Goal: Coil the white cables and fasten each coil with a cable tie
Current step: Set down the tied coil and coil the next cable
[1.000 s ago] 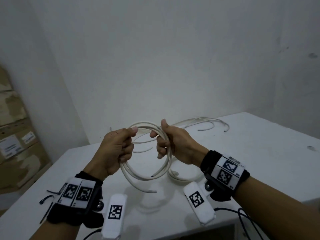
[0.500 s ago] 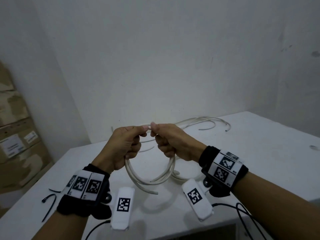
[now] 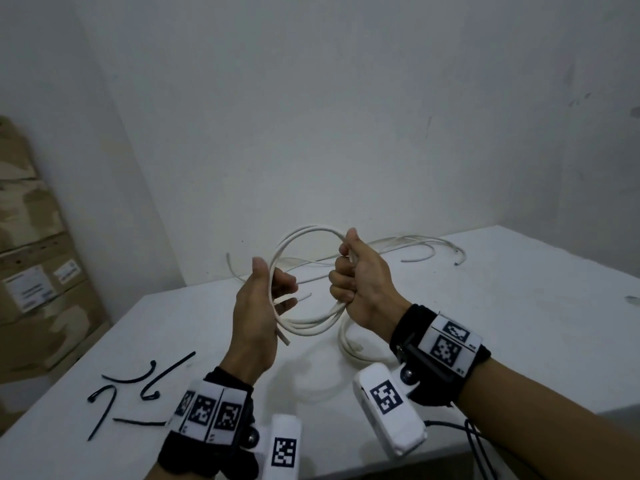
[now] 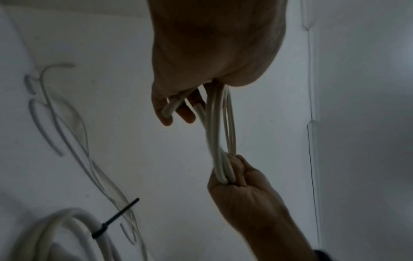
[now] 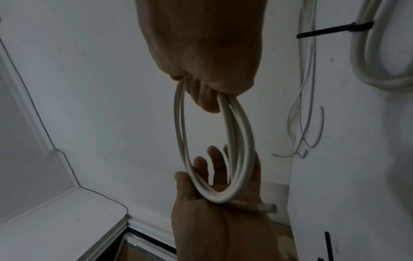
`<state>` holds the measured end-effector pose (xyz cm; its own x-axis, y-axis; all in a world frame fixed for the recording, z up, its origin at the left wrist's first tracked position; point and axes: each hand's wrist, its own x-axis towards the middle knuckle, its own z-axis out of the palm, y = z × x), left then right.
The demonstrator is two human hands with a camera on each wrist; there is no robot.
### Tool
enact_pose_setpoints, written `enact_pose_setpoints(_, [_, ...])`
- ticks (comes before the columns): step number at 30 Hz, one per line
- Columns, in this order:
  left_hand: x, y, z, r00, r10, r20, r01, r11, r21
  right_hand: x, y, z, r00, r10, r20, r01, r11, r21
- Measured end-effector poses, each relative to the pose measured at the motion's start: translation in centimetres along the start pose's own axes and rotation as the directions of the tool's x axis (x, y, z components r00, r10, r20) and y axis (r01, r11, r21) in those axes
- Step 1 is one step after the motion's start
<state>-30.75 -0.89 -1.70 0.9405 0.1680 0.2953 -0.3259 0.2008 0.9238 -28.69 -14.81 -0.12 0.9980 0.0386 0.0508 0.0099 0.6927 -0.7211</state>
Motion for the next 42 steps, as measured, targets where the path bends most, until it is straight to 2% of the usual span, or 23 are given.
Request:
enact_pose_setpoints(3, [-0.2, -0.7, 0.0, 0.998, 0.048, -0.047, -0.040, 0.987, 0.158, 0.1, -0.6, 0.0, 0.999, -0.026, -0.021, 0.026, 0.999, 0.032])
enact_pose_setpoints(8, [-1.4, -1.0, 1.7, 0.989, -0.098, -0.114, 0.088, 0.992, -0.092, -0.4, 0.2, 0.5, 0.995, -0.055, -0.079, 0.060, 0.996, 0.062])
enact_pose_setpoints(11, [-0.9, -0.6, 2.2, 0.968, -0.094, -0.232, 0.063, 0.989, -0.135, -0.8, 1.4, 0.7, 0.998, 0.010, -0.064, -0.006, 0.997, 0.071])
enact_pose_setpoints(13, [-0.1, 0.0, 1.7, 0.959, -0.093, -0.269, 0.053, 0.987, -0.152, -1.2, 2.1, 0.4, 0.997, 0.077, -0.021, -0.077, 0.996, -0.036])
enact_pose_setpoints(14, [0.3, 0.4, 1.2, 0.963, -0.095, -0.253, 0.059, 0.987, -0.147, -1.3, 2.1, 0.1, 0.995, 0.097, -0.023, -0.099, 0.982, -0.163])
enact_pose_setpoints(15, [0.7, 0.9, 0.6, 0.971, -0.099, -0.216, 0.073, 0.989, -0.125, -1.4, 1.7, -0.2, 0.996, 0.087, -0.035, -0.093, 0.943, -0.320])
enact_pose_setpoints(17, [1.4, 1.6, -0.7, 0.990, -0.104, -0.094, 0.105, 0.994, 0.006, -1.4, 0.1, -1.0, 0.998, -0.065, -0.019, 0.040, 0.792, -0.609])
enact_pose_setpoints(18, [1.5, 1.9, -1.3, 0.993, -0.114, -0.018, 0.115, 0.987, 0.116, -1.3, -0.8, -1.3, 0.983, -0.179, 0.034, 0.147, 0.670, -0.728])
enact_pose_setpoints(19, [1.6, 2.2, -1.7, 0.990, -0.132, 0.057, 0.115, 0.965, 0.235, -1.3, -1.7, -1.5, 0.949, -0.280, 0.142, 0.272, 0.506, -0.819])
enact_pose_setpoints(20, [1.6, 2.4, -1.9, 0.980, -0.158, 0.124, 0.108, 0.935, 0.338, -1.4, -2.4, -1.4, 0.899, -0.323, 0.295, 0.397, 0.323, -0.859])
enact_pose_setpoints(21, [1.4, 2.6, -2.0, 0.966, -0.188, 0.180, 0.100, 0.905, 0.413, -1.7, -2.7, -1.0, 0.849, -0.293, 0.440, 0.498, 0.160, -0.852])
enact_pose_setpoints(22, [1.2, 2.8, -1.9, 0.950, -0.221, 0.222, 0.098, 0.883, 0.459, -1.8, -2.8, -0.5, 0.810, -0.205, 0.550, 0.570, 0.054, -0.820])
enact_pose_setpoints(23, [1.0, 3.0, -1.7, 0.934, -0.254, 0.249, 0.108, 0.870, 0.481, -2.0, -2.6, 0.0, 0.788, -0.091, 0.609, 0.612, 0.003, -0.791])
enact_pose_setpoints(25, [0.7, 3.2, -1.2, 0.909, -0.328, 0.259, 0.174, 0.860, 0.479, -2.0, -1.5, 0.4, 0.766, 0.096, 0.635, 0.638, 0.008, -0.770])
enact_pose_setpoints(26, [0.6, 3.2, -1.0, 0.894, -0.372, 0.251, 0.222, 0.853, 0.472, -1.9, -0.8, 0.4, 0.758, 0.112, 0.643, 0.646, 0.005, -0.763])
enact_pose_setpoints(29, [0.6, 3.2, -0.6, 0.868, -0.445, 0.222, 0.296, 0.821, 0.488, -1.6, 1.1, -0.1, 0.731, 0.024, 0.682, 0.681, -0.094, -0.726])
enact_pose_setpoints(33, [1.2, 3.2, -0.7, 0.905, -0.373, 0.204, 0.269, 0.875, 0.403, -1.8, 2.3, -0.1, 0.692, 0.015, 0.722, 0.715, -0.151, -0.683])
enact_pose_setpoints(39, [1.1, 3.3, -0.4, 0.940, -0.310, 0.145, 0.220, 0.871, 0.439, -2.0, 2.9, 0.0, 0.661, -0.053, 0.749, 0.710, -0.281, -0.646])
enact_pose_setpoints(42, [1.1, 3.2, -0.6, 0.938, -0.319, 0.133, 0.234, 0.869, 0.435, -1.7, 3.1, -0.1, 0.642, -0.048, 0.766, 0.710, -0.342, -0.616])
